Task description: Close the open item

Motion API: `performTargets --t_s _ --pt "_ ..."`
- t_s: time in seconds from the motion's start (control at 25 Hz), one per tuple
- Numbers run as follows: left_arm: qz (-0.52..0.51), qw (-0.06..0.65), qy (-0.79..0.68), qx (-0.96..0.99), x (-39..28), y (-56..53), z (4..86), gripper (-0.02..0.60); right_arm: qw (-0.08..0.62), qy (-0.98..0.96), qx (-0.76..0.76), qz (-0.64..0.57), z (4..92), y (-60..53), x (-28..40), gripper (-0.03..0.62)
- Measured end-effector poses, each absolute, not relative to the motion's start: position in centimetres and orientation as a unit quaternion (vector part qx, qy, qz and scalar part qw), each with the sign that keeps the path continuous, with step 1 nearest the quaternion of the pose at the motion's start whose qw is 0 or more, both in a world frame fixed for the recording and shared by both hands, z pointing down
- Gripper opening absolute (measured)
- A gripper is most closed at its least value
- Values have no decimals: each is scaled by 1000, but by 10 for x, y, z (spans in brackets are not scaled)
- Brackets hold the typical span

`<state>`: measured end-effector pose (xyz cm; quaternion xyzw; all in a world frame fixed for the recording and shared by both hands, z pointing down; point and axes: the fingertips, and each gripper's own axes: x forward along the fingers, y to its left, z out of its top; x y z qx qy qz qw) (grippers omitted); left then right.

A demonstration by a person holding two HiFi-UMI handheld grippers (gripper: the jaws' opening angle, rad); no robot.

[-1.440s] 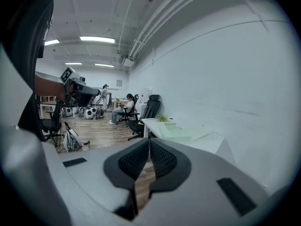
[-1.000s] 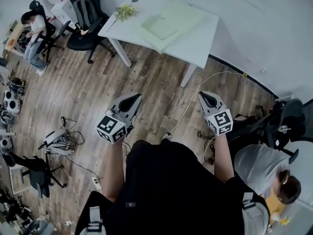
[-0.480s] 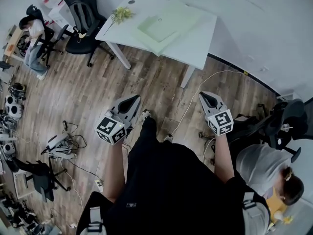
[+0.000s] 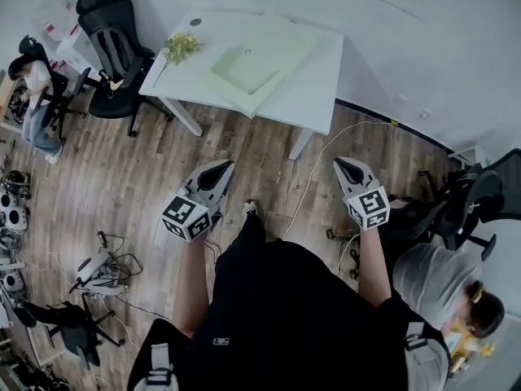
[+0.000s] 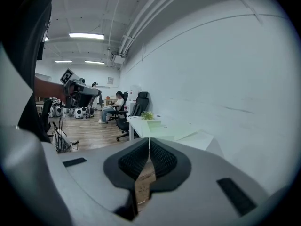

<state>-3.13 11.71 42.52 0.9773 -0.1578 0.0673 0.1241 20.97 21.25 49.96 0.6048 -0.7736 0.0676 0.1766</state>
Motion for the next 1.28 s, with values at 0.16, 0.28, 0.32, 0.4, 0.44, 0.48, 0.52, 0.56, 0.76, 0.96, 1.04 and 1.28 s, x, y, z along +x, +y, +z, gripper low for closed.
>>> performTargets --t_s 0.16,0.28,0.32,0.4,0.44,0.48,0.52,0.56,0.76,0.96,1.04,1.28 --pt "67 132 -148 978 -28 79 430 5 186 -769 609 64 497 178 210 6" --pt "70 136 -141 978 -28 50 434 6 189 -767 610 65 497 152 205 7" --pt "70 137 -138 978 -27 41 435 6 191 -766 610 66 498 144 204 6" --pt "71 139 -131 979 -24 26 436 5 194 -764 612 69 500 131 203 7" --pt "72 138 -128 979 -23 19 437 6 194 -762 614 71 502 125 204 7" --pt "73 138 -124 980 -21 13 437 5 195 -760 616 74 503 120 204 7" --pt "73 138 -121 980 -21 6 437 5 196 -758 618 76 504 115 205 8" --pt "73 139 -119 980 -22 0 438 6 197 -756 620 77 505 110 205 6" --pt "73 139 -114 981 -33 -33 442 5 198 -750 627 76 506 80 198 7" --pt "64 145 -120 980 -50 -58 450 6 208 -750 624 70 507 54 183 6" --pt "58 149 -126 979 -55 -65 454 6 216 -754 616 68 508 46 178 6" --pt "55 167 -143 974 -81 -78 464 5 236 -759 603 67 508 25 165 6"
